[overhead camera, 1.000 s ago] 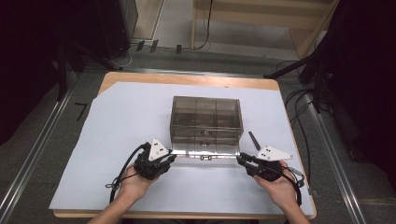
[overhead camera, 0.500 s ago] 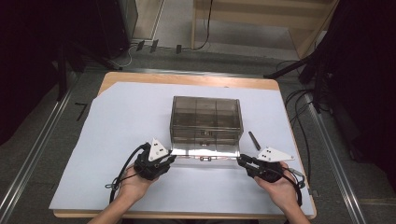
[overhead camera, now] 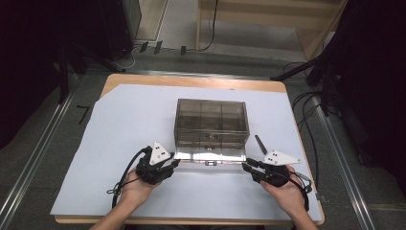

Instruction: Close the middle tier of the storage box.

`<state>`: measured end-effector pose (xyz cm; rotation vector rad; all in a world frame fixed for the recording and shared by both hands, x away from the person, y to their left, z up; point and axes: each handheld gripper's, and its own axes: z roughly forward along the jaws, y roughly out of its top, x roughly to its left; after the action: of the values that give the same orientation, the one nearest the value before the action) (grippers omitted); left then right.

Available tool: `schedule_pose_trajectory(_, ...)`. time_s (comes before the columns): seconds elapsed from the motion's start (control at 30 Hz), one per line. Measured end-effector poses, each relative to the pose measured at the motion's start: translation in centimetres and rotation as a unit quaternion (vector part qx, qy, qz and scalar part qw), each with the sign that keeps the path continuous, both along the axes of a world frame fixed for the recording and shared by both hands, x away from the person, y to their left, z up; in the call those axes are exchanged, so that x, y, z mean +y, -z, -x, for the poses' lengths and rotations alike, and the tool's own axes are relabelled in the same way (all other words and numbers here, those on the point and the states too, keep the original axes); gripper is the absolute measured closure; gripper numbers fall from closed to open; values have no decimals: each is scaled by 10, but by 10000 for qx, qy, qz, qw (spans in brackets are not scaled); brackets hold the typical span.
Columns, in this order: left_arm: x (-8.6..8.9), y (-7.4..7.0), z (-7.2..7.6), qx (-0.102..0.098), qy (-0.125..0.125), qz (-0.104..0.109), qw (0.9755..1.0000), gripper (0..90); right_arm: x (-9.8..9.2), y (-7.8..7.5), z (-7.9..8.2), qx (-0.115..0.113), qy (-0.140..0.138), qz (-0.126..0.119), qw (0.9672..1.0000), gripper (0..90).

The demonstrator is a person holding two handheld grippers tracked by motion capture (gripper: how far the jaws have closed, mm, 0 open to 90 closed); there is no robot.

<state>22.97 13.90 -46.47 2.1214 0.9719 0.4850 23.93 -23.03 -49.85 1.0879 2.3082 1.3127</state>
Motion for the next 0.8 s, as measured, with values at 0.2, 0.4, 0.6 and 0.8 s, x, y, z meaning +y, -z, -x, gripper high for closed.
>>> schedule_pose_trajectory(0.2, 11, -4, 0, -58, -159, 232, 9996, 587, -6, -3, 3, -28, 12, 27, 10000, 684)
schedule_pose_trajectory(0.4, 16, -5, -4, -151, -306, 419, 9985, 508, -24, -2, 4, -66, 278, 131, 9995, 657)
schedule_pose_trajectory(0.6, 19, -6, -12, -277, -441, 574, 9970, 470, -43, 9, -7, 28, 771, 370, 9963, 604)
schedule_pose_trajectory(0.8, 21, -11, -23, -462, -495, 622, 9958, 460, -47, 18, -19, 137, 986, 535, 9936, 570)
